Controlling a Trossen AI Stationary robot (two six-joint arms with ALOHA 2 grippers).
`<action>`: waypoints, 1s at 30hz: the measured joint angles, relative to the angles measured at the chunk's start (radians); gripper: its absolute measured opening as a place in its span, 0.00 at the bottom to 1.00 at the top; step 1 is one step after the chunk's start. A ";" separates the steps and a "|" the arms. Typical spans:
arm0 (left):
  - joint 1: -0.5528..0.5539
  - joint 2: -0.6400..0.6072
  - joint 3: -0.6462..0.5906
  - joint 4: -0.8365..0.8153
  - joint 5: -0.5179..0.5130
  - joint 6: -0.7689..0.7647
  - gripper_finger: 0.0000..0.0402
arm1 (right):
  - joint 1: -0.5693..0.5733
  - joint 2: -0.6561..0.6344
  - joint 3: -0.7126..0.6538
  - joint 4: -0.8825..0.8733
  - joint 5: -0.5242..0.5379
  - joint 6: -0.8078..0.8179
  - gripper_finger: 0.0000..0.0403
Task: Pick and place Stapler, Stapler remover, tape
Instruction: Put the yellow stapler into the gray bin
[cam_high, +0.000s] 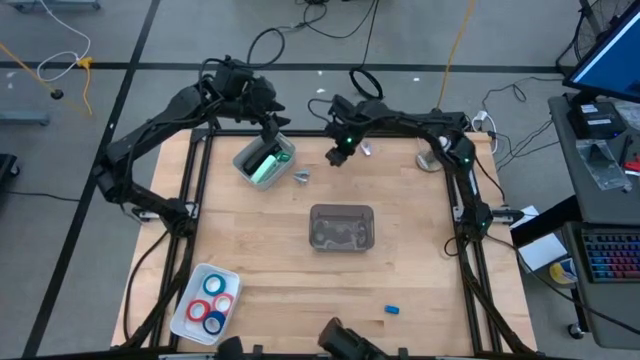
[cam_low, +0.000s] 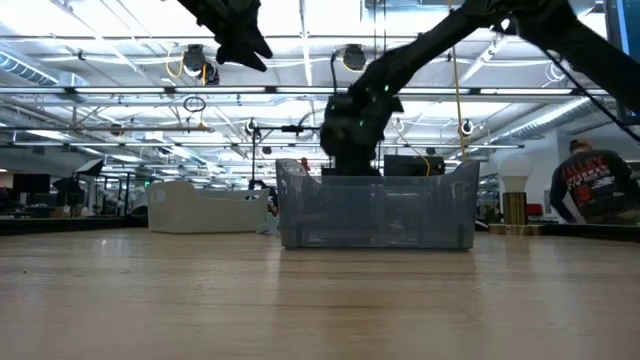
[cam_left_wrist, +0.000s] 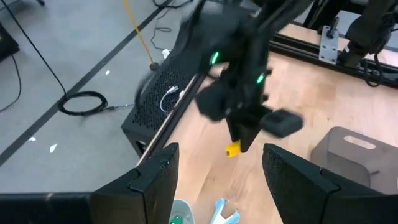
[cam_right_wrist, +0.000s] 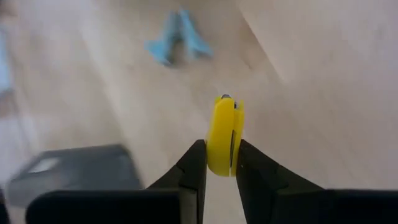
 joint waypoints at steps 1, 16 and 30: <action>0.000 0.004 0.000 0.000 0.000 -0.006 0.58 | 0.000 -0.022 0.001 0.006 -0.008 -0.002 0.14; -0.009 0.104 0.000 0.106 0.232 -0.139 0.58 | 0.002 -0.384 0.003 0.204 -0.076 -0.028 0.14; -0.067 0.130 0.000 0.465 0.398 -0.317 0.58 | -0.006 -0.431 0.002 0.297 -0.276 0.017 0.14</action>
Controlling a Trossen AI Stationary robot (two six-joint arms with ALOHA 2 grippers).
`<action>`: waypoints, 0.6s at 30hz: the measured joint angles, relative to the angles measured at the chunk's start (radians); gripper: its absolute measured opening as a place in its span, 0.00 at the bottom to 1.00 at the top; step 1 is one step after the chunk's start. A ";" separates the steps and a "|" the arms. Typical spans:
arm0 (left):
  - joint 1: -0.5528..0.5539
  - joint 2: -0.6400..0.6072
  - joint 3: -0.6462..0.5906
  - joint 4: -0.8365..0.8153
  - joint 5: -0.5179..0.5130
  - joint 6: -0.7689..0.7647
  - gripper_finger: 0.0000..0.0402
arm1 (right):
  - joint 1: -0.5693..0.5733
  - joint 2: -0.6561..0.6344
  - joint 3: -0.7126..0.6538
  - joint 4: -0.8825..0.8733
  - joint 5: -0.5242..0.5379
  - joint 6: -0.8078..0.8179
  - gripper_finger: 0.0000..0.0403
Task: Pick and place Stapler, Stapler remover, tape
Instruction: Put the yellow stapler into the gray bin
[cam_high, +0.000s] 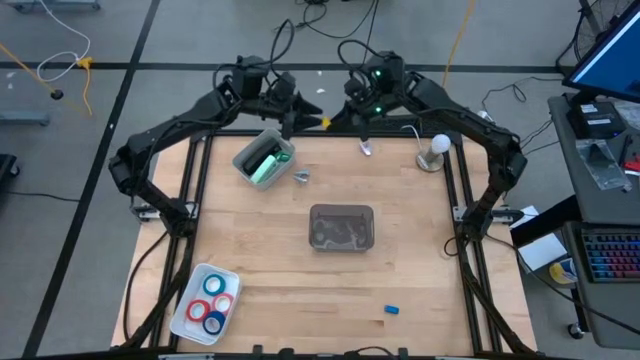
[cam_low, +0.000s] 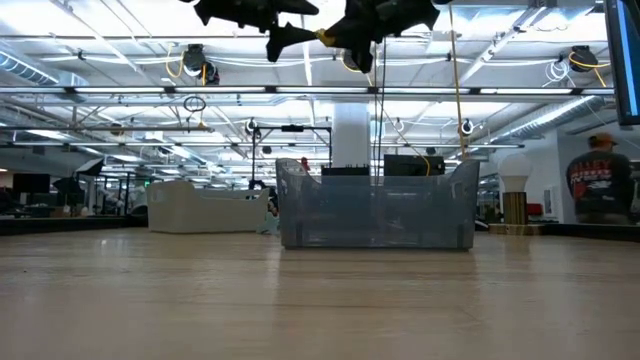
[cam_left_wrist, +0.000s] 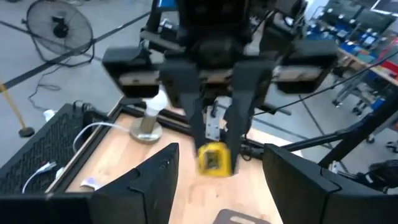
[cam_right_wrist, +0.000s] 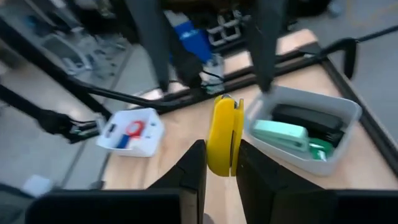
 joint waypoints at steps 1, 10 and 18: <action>-0.004 0.000 0.000 -0.006 -0.014 0.000 0.58 | 0.000 0.000 0.000 0.008 -0.020 0.008 0.14; -0.029 0.000 0.000 -0.025 -0.131 0.006 0.58 | -0.001 0.000 0.000 0.026 -0.083 0.046 0.14; -0.050 0.018 0.000 -0.016 -0.143 -0.050 0.58 | 0.009 0.000 -0.001 0.052 -0.087 0.058 0.14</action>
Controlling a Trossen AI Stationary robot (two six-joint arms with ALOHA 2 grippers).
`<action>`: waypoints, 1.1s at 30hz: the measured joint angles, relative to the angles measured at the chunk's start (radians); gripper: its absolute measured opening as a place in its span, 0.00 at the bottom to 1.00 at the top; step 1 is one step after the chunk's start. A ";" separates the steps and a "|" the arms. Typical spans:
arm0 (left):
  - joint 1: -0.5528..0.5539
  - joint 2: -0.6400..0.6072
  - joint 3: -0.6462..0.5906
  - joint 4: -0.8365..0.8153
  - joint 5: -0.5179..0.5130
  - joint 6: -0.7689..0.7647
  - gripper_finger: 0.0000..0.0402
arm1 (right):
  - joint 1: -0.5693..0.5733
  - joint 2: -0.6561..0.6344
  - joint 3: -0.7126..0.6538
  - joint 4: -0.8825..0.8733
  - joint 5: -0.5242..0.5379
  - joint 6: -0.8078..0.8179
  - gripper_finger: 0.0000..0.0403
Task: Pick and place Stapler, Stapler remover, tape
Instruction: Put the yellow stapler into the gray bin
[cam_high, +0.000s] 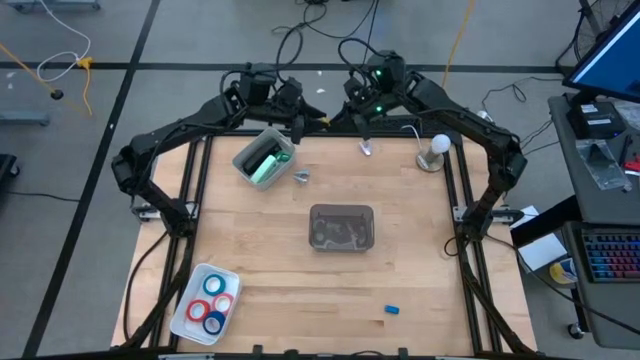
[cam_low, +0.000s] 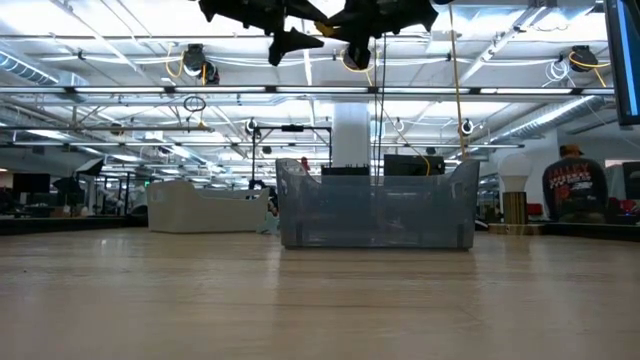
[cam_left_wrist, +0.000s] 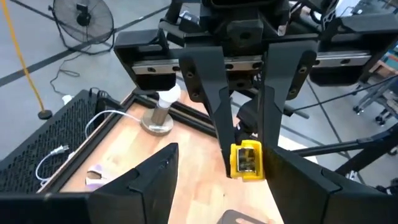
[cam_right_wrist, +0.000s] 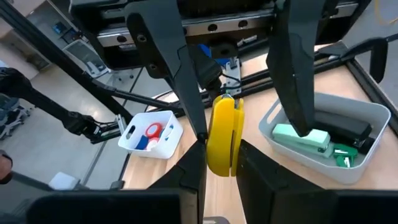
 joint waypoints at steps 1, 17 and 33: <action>-0.001 0.007 0.000 0.003 0.002 0.000 0.58 | 0.003 0.000 0.000 0.003 0.002 0.000 0.14; 0.001 0.021 0.000 0.059 0.063 0.013 0.12 | 0.007 0.000 0.000 -0.008 0.015 -0.013 0.22; 0.062 0.013 -0.002 -0.262 -0.153 0.090 0.12 | -0.002 -0.001 0.003 -0.297 0.212 -0.190 0.50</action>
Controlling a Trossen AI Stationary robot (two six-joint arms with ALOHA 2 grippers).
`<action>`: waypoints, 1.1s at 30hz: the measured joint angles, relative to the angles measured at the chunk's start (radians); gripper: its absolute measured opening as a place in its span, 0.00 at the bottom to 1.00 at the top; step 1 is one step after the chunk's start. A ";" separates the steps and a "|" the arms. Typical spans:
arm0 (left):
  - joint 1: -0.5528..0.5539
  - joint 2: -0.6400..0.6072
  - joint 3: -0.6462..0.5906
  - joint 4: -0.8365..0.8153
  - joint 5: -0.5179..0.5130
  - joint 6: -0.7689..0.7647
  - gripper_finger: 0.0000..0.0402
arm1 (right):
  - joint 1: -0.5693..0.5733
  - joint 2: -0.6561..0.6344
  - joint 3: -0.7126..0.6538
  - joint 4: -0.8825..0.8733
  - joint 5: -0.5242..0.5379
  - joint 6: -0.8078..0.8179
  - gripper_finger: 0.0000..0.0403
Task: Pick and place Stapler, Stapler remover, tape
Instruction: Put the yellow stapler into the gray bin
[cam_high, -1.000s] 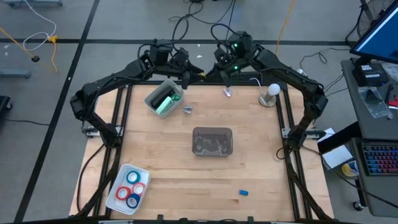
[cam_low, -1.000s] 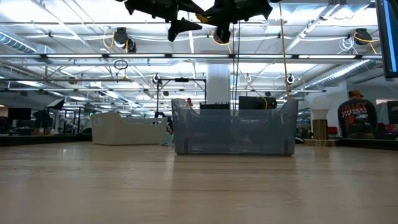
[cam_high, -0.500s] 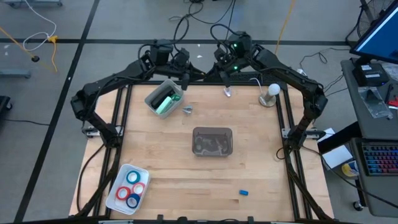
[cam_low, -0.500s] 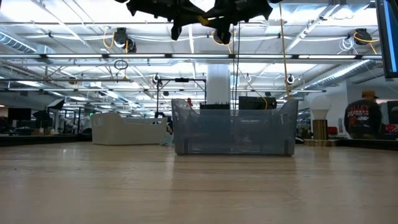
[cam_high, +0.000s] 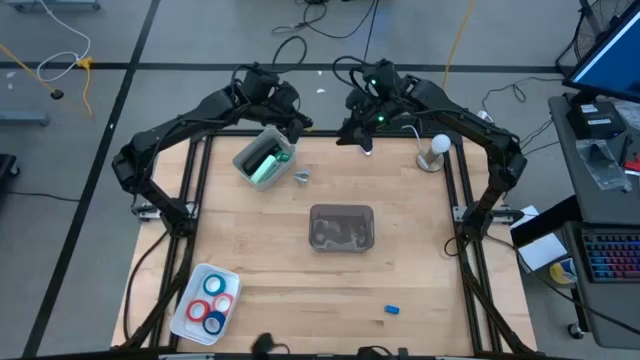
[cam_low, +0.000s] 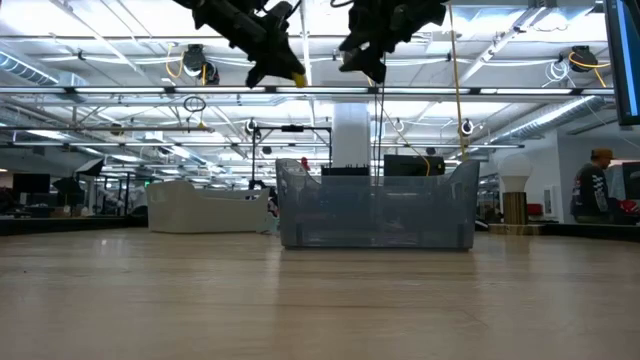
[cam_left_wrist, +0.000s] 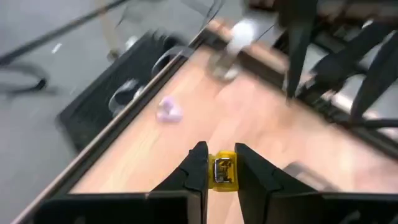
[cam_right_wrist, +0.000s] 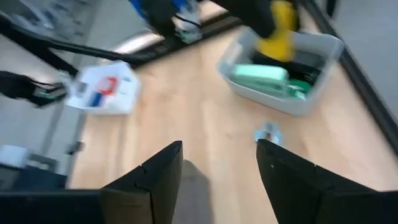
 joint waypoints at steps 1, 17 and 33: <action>0.006 -0.001 0.000 -0.041 -0.032 0.002 0.12 | -0.002 0.000 0.000 -0.014 0.021 -0.014 0.50; 0.072 0.228 0.000 -0.406 -0.263 -0.089 0.13 | -0.006 0.000 -0.001 -0.029 0.081 -0.080 0.51; 0.108 0.456 0.000 -0.408 -0.225 -0.111 0.14 | -0.006 0.000 -0.002 -0.029 0.083 -0.077 0.51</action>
